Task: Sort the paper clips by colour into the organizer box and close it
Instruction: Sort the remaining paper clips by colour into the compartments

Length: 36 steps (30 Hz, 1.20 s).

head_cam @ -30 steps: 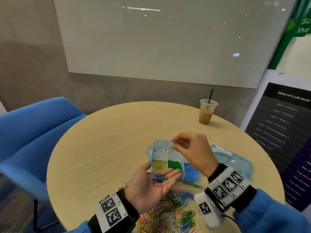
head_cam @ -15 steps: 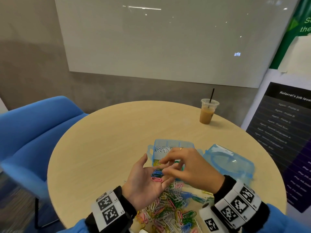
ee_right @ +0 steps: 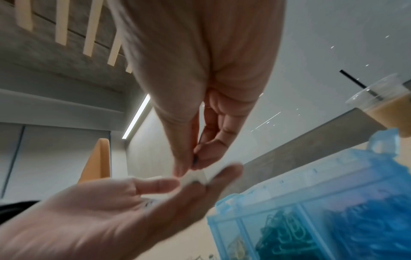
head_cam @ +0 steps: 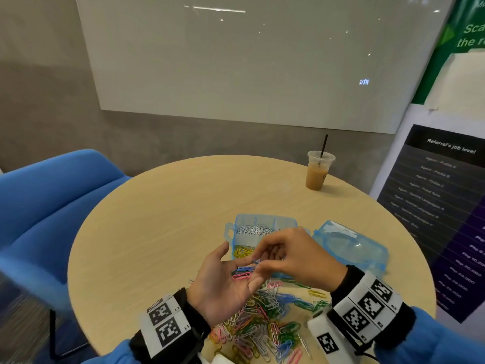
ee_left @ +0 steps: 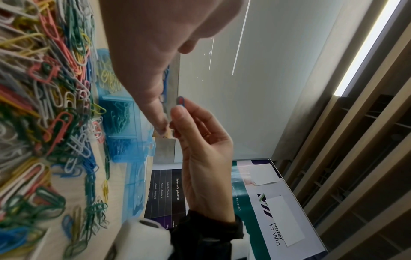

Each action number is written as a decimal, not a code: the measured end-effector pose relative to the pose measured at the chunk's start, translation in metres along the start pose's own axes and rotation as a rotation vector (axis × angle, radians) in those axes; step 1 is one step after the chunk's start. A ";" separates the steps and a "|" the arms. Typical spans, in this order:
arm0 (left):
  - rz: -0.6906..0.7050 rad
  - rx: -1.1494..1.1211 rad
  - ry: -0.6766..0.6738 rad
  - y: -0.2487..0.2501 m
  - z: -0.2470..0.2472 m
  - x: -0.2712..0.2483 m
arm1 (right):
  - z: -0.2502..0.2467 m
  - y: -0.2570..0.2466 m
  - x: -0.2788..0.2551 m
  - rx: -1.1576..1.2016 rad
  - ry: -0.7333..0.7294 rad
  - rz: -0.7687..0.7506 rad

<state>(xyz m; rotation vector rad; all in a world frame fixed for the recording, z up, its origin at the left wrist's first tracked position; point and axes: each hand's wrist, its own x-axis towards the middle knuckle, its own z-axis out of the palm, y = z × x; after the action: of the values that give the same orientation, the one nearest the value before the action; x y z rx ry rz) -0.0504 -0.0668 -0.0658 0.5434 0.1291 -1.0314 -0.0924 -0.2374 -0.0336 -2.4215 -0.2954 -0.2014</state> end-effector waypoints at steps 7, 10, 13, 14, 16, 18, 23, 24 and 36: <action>0.068 -0.028 0.128 0.004 -0.007 0.004 | -0.015 0.009 0.012 -0.027 0.277 0.065; 0.073 -0.018 0.131 0.004 -0.006 0.003 | -0.016 0.015 0.019 -0.066 0.309 0.111; 0.065 0.017 0.111 0.005 -0.004 0.002 | -0.012 0.018 0.017 -0.178 0.213 0.145; 0.061 0.025 0.103 0.005 -0.005 0.003 | -0.010 0.017 0.015 -0.206 0.180 0.122; 0.057 0.028 0.094 0.006 -0.006 0.004 | -0.004 0.012 0.011 -0.202 0.087 0.040; 0.051 0.023 0.081 0.005 -0.007 0.004 | 0.002 0.007 0.007 -0.189 -0.024 -0.011; 0.049 0.051 0.059 0.004 -0.003 0.000 | 0.010 0.003 0.005 -0.253 -0.045 -0.030; 0.056 0.055 0.064 0.003 -0.002 0.000 | 0.011 0.002 0.005 -0.261 -0.053 -0.033; 0.025 0.054 0.048 0.003 0.001 0.000 | 0.001 0.001 0.007 -0.228 0.143 -0.027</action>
<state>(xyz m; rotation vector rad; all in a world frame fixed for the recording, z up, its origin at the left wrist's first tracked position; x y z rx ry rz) -0.0481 -0.0662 -0.0636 0.6175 0.1365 -1.0004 -0.0852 -0.2362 -0.0332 -2.6122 -0.2514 -0.4400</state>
